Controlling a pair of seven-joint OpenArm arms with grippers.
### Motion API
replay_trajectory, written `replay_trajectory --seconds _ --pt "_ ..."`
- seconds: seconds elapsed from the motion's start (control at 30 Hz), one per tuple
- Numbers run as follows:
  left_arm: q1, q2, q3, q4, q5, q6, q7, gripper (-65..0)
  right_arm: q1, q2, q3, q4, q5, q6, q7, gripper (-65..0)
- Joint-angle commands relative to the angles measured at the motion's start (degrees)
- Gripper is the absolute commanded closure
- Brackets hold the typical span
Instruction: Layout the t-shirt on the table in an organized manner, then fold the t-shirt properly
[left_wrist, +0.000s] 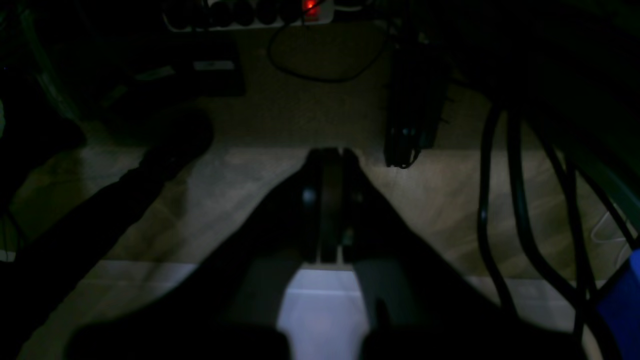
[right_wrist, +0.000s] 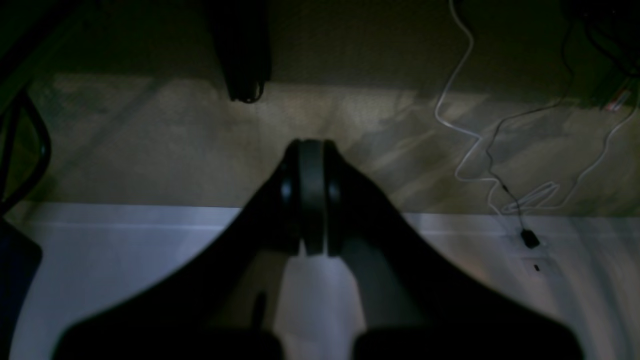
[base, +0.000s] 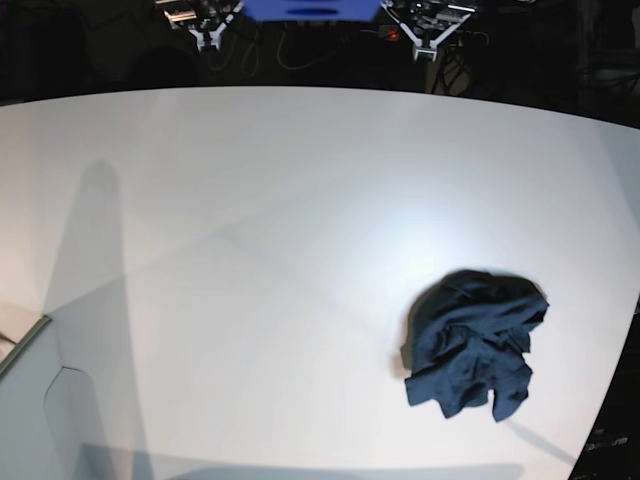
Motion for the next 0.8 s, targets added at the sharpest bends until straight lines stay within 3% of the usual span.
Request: replay_trajectory --seconds 0.0,0.77 --pt "0.01 -0.04 0.03 0.06 -0.06 0.25 0.34 0.0 -0.26 0.13 -0.08 0.14 0.27 0.71 -0.33 0.0" --pt "0.19 -0.13 -0.05 0.06 -0.14 0.16 -0.01 0.0 -0.26 0.74 -0.08 0.23 0.27 0.71 -0.24 0.0"
